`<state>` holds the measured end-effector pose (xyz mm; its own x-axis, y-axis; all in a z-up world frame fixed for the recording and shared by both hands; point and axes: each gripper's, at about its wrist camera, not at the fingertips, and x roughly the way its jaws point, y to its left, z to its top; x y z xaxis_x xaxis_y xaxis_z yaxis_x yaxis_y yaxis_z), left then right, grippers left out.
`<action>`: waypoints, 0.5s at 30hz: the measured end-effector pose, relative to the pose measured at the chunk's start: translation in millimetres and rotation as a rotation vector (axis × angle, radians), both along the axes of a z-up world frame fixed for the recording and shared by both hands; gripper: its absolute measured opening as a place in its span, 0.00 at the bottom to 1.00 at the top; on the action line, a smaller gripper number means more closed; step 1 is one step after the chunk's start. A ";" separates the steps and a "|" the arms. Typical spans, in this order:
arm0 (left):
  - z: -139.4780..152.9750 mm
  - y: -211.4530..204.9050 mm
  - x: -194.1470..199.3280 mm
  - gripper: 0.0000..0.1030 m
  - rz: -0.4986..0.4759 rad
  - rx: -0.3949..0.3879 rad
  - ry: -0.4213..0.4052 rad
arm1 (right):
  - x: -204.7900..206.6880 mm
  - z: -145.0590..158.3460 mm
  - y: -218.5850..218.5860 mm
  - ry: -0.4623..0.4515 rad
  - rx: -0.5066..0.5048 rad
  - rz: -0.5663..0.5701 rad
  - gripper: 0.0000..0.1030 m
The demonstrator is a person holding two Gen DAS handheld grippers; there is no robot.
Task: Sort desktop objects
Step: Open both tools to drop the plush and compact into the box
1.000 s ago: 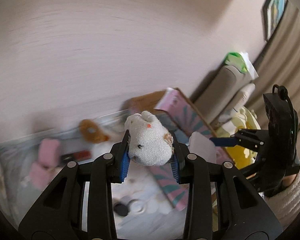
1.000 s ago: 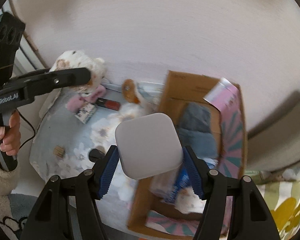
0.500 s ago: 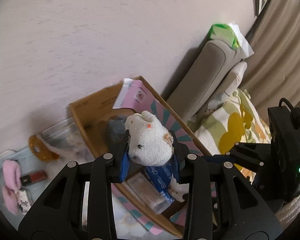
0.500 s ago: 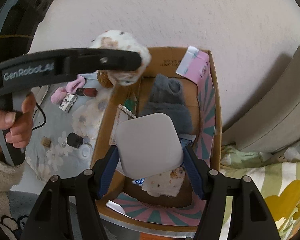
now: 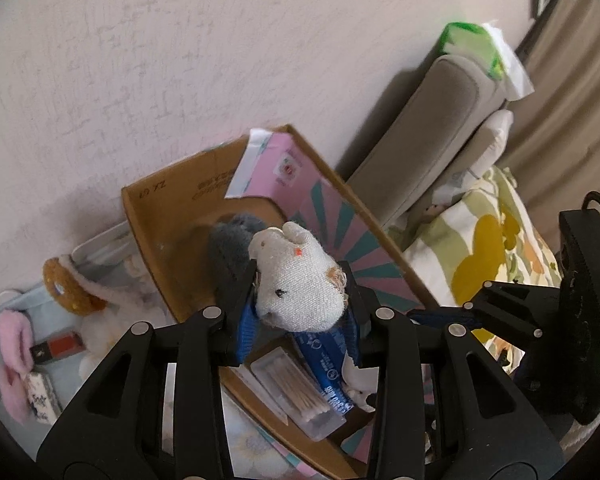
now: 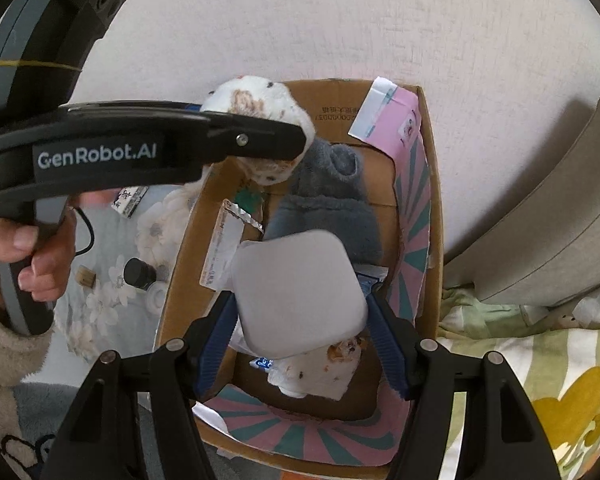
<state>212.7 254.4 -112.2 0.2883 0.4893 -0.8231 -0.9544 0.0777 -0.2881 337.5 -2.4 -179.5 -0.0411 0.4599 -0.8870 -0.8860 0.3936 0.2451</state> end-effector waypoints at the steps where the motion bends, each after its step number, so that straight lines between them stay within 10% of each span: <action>1: -2.2 2.1 -0.7 0.34 0.011 -0.021 0.005 | 1.3 -2.2 1.1 0.011 -0.010 -0.008 0.68; 3: -3.1 2.2 -2.8 0.55 0.030 -0.025 0.017 | 3.5 -3.8 2.6 0.000 -0.011 -0.024 0.76; 4: -2.5 1.6 -3.8 0.93 0.037 -0.018 0.020 | 3.7 -4.2 1.2 -0.011 -0.007 -0.030 0.78; 5: -1.4 0.5 -5.3 0.99 0.045 -0.009 0.021 | 3.8 -3.5 1.3 -0.020 -0.002 -0.035 0.78; 15: 11.7 -17.4 -22.2 0.99 0.067 0.030 0.006 | -7.3 5.7 3.5 -0.053 0.010 -0.069 0.79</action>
